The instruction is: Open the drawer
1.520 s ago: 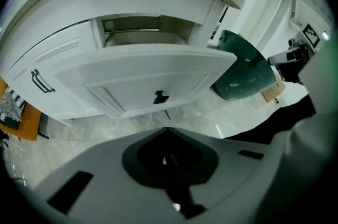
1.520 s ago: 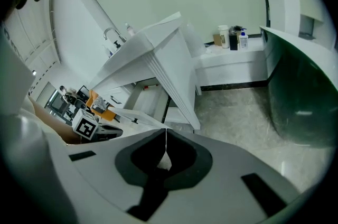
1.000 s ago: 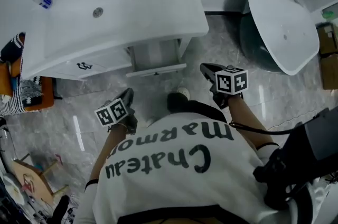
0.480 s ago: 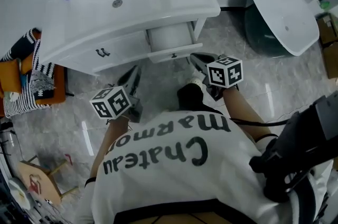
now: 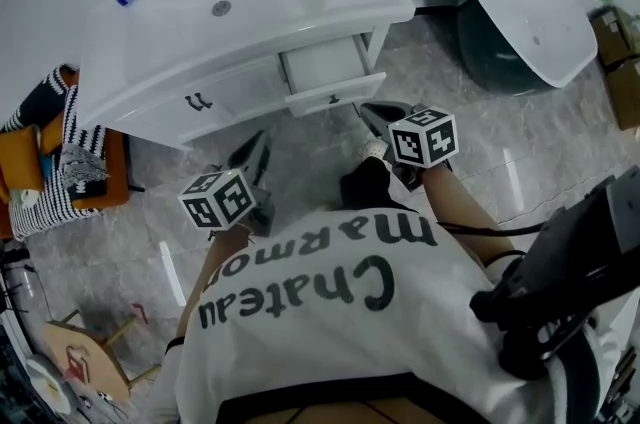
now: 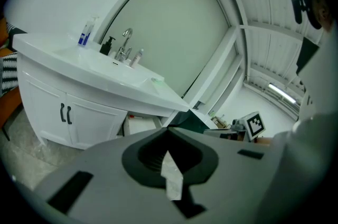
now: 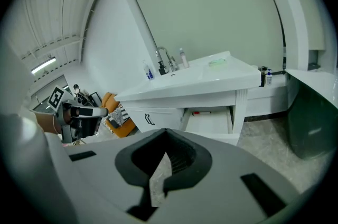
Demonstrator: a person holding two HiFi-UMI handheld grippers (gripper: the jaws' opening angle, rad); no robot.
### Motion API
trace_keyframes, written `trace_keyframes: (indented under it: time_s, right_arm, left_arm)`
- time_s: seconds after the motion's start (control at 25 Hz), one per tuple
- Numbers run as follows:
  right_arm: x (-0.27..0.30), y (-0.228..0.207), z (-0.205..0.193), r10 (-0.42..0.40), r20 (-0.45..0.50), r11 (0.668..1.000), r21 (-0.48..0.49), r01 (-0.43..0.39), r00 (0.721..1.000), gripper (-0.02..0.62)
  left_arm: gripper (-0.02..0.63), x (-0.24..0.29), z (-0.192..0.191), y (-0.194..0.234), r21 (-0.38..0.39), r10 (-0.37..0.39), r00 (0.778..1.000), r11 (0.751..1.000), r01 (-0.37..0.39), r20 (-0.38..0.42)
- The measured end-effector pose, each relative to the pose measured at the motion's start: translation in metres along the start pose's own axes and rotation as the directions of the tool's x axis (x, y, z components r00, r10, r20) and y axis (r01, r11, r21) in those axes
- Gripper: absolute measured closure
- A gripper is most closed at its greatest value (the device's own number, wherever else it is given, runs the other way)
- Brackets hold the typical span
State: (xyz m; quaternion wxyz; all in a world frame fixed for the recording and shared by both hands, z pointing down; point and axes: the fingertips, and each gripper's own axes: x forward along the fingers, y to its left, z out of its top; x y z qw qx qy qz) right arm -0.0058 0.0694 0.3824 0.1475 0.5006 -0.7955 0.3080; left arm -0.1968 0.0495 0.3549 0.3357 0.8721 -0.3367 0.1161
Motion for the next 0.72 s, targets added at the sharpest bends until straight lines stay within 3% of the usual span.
trace_keyframes:
  time_s: [0.72]
  right_arm:
    - [0.013,-0.014,0.010,-0.029,-0.040,0.999,-0.047,0.027,0.999,0.584]
  left_arm:
    - [0.603,0.007,0.016,0.017,-0.019,0.024,0.999,1.000,-0.024,0.022]
